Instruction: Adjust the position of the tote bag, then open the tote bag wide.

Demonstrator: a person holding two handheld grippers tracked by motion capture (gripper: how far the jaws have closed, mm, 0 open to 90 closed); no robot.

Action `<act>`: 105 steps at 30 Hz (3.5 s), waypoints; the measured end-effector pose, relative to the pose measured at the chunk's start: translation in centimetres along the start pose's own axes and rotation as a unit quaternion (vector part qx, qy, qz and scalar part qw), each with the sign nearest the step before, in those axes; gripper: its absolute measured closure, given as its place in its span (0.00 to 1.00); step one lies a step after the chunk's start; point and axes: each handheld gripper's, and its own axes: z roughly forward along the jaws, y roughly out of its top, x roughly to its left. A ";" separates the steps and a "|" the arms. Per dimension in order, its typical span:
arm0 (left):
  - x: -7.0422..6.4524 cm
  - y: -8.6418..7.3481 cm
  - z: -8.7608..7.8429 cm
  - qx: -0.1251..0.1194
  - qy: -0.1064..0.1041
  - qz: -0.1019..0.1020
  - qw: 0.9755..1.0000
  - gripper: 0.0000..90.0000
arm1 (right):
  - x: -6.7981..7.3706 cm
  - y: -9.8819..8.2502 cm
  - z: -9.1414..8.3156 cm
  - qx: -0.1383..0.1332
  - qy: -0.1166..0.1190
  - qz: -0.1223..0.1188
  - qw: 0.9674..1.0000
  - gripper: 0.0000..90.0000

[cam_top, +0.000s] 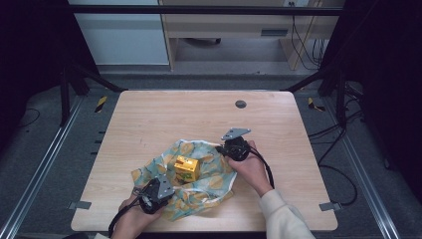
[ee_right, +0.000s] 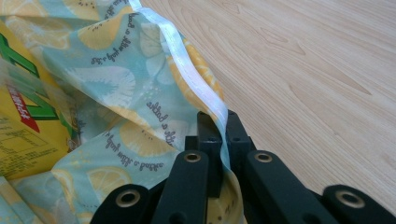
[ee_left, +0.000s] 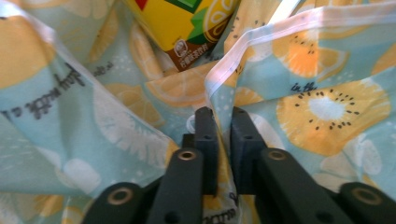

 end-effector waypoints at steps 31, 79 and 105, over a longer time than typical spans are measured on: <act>0.8 -1.0 -2.0 0.010 0.013 0.013 1.000 0.99 | -2.1 -1.9 0.5 0.027 -0.021 0.032 0.999 1.00; 5.1 1.3 -8.5 -0.169 0.067 -0.099 0.978 0.34 | 2.5 -1.8 -8.4 -0.046 -0.057 0.021 0.997 0.24; 6.5 -1.2 -1.0 0.007 0.035 -0.072 0.997 0.99 | 4.1 -5.8 -6.4 0.120 0.014 -0.041 0.992 1.00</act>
